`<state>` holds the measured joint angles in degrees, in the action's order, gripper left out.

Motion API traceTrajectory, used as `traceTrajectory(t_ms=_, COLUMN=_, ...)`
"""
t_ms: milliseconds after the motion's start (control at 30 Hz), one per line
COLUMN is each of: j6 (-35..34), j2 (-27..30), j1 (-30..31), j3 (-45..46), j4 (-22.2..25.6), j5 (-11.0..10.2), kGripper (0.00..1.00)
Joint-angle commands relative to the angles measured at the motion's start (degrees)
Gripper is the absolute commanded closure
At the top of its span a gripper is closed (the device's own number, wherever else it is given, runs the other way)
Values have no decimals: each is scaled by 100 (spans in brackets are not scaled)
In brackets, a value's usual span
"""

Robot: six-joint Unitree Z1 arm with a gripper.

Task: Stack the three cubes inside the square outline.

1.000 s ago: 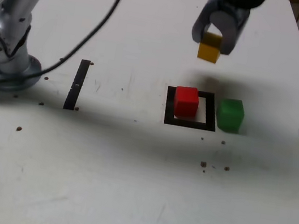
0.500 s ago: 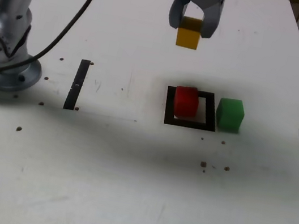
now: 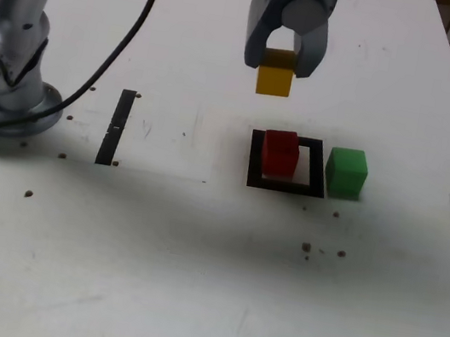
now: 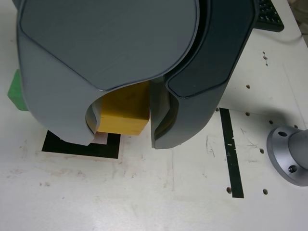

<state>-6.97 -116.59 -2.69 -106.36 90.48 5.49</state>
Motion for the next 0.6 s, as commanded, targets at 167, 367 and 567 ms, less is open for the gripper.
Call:
traceTrajectory(t_ms=167, j6=-208, j2=-5, j1=182, j3=82, j4=21, j5=7, kGripper=81)
traceTrajectory(t_ms=367, j6=-225, j2=33, j1=413, j3=2, j4=-66, j5=139, kGripper=81)
traceTrajectory(t_ms=567, j6=-229, j2=26, j1=533, j3=-1, j4=-140, j5=205, kGripper=81)
